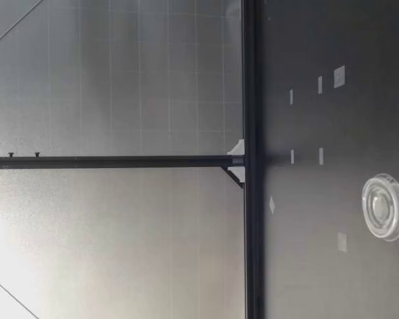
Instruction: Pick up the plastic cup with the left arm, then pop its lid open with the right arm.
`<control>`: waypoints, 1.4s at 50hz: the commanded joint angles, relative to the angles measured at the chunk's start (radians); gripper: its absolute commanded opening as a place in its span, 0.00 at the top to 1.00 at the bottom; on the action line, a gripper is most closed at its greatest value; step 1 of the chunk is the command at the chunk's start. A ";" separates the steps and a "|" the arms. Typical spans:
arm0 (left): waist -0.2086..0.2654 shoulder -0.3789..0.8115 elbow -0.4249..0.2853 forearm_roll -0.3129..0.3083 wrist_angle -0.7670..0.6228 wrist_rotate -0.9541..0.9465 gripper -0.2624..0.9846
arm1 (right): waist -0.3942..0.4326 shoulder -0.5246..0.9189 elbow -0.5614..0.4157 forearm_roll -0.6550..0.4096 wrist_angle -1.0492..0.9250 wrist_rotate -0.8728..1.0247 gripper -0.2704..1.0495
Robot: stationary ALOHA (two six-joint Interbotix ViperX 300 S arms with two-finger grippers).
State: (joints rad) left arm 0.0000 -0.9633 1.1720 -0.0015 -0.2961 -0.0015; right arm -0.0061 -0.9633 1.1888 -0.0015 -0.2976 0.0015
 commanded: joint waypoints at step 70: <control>0.005 0.584 -0.037 -0.028 -0.034 -0.048 0.31 | -0.002 0.851 -0.500 0.057 0.276 0.121 0.86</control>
State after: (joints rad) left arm 0.0015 -0.4126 1.1520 -0.0291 -0.3068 -0.0476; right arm -0.0184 -0.1289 0.7240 0.0537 0.0046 0.1166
